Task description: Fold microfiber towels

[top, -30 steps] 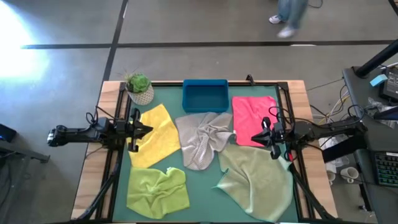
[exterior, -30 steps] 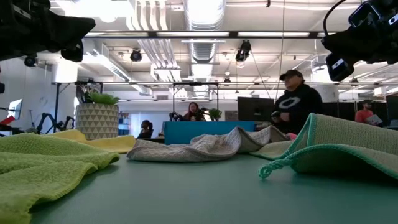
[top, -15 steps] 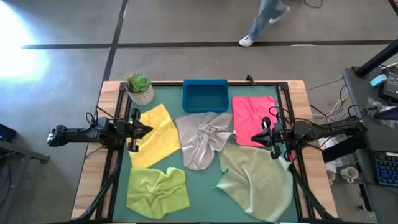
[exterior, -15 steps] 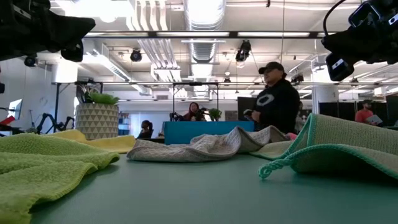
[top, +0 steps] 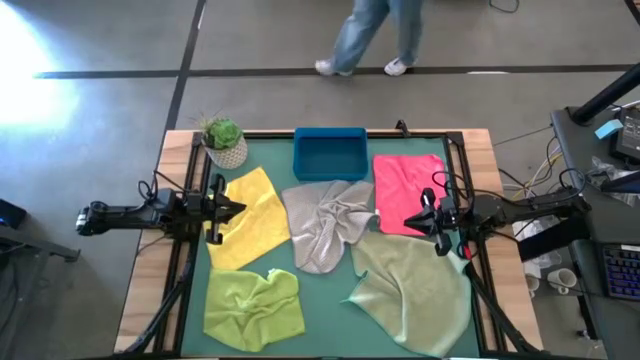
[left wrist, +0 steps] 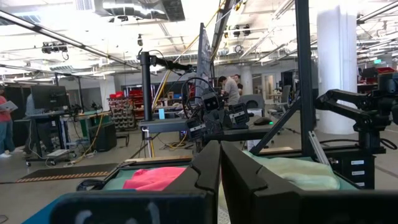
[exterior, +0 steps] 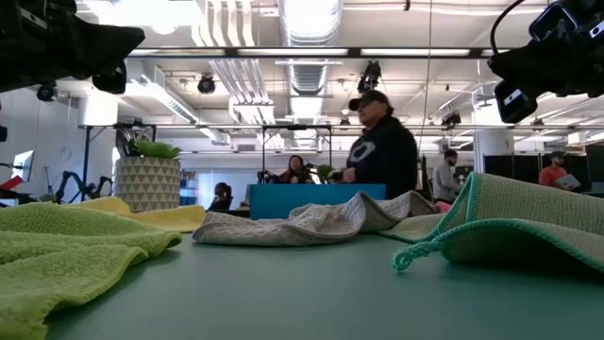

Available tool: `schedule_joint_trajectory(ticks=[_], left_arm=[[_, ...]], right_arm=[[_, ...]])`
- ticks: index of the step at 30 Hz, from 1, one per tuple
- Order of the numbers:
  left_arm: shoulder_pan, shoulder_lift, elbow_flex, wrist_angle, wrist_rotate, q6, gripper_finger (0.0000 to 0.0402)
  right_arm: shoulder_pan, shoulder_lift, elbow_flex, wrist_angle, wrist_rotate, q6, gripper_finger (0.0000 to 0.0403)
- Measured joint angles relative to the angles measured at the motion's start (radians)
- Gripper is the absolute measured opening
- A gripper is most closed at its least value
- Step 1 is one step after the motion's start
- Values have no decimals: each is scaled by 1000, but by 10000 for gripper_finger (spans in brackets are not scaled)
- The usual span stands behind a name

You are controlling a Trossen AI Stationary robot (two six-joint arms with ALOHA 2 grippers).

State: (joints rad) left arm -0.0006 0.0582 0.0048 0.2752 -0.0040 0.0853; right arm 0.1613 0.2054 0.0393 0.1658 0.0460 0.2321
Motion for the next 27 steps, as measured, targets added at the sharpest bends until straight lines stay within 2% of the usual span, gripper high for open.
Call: schedule_joint_trajectory(ticks=[22, 27], left_arm=[[0, -2, 0, 13, 0, 0, 0], [0, -2, 0, 83, -4, -58, 0]], right_arm=[[0, 0, 0, 0, 0, 0, 18], [0, 0, 0, 0, 0, 0, 18]])
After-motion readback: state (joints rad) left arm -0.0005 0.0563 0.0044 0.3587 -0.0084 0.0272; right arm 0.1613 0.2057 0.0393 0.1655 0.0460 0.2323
